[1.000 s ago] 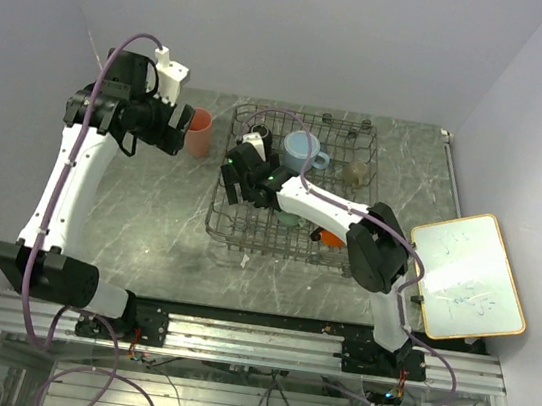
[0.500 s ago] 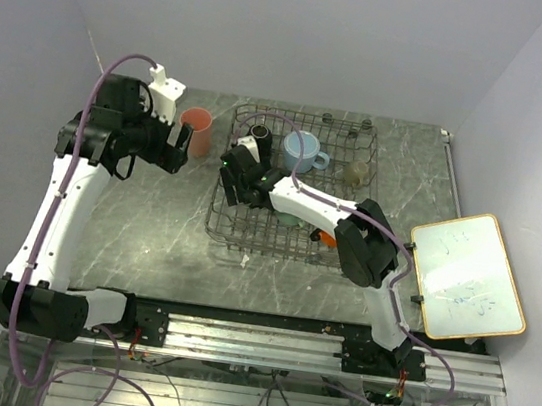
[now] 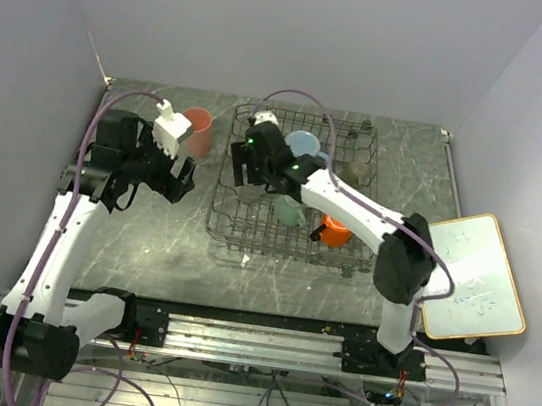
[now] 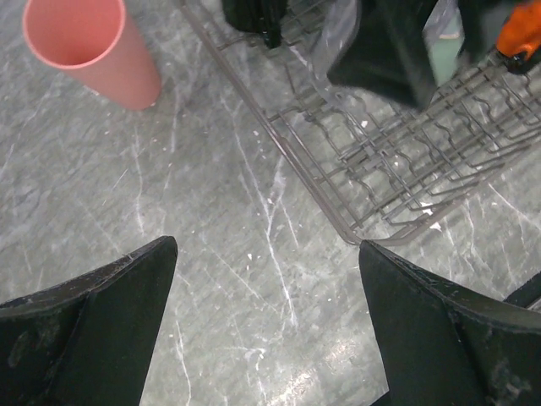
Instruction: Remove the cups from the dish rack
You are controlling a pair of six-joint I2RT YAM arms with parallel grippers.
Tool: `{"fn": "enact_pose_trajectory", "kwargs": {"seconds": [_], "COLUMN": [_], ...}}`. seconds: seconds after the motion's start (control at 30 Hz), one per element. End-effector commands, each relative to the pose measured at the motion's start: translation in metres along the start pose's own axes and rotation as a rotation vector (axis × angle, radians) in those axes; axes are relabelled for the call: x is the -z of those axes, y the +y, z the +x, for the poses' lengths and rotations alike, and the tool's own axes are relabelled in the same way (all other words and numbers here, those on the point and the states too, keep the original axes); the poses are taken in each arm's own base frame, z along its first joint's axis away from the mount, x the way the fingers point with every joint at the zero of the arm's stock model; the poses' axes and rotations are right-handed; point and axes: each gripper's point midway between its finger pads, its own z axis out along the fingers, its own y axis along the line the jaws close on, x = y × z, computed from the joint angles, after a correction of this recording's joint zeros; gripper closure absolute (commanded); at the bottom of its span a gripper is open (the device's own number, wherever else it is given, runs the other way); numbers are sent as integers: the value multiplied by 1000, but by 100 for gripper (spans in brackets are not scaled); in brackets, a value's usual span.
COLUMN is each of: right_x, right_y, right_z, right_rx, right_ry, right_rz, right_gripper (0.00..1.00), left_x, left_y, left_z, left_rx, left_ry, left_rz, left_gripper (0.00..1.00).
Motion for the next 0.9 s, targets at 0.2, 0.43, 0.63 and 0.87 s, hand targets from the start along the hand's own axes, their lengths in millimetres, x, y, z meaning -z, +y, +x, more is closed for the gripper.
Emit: {"fn": "enact_pose_trajectory", "kwargs": {"seconds": [0.2, 0.43, 0.63, 0.87], "right_x": [91, 162, 209, 245], "right_y": [5, 25, 50, 64], "right_z": [-45, -67, -72, -75], "right_rx": [-228, -364, -467, -589], "right_ry": [-108, -177, -183, -188], "right_rz": [-352, -724, -981, -1223], "right_gripper": [59, 59, 59, 59], "left_x": [14, 28, 38, 61], "left_y": [-37, -56, -65, -87], "left_z": [-17, -44, -66, -78], "left_rx": [-371, -508, -494, -530], "left_ry": [-272, -461, -538, -575], "left_rz": [154, 197, 236, 321], "left_gripper": [0, 1, 3, 7]}}
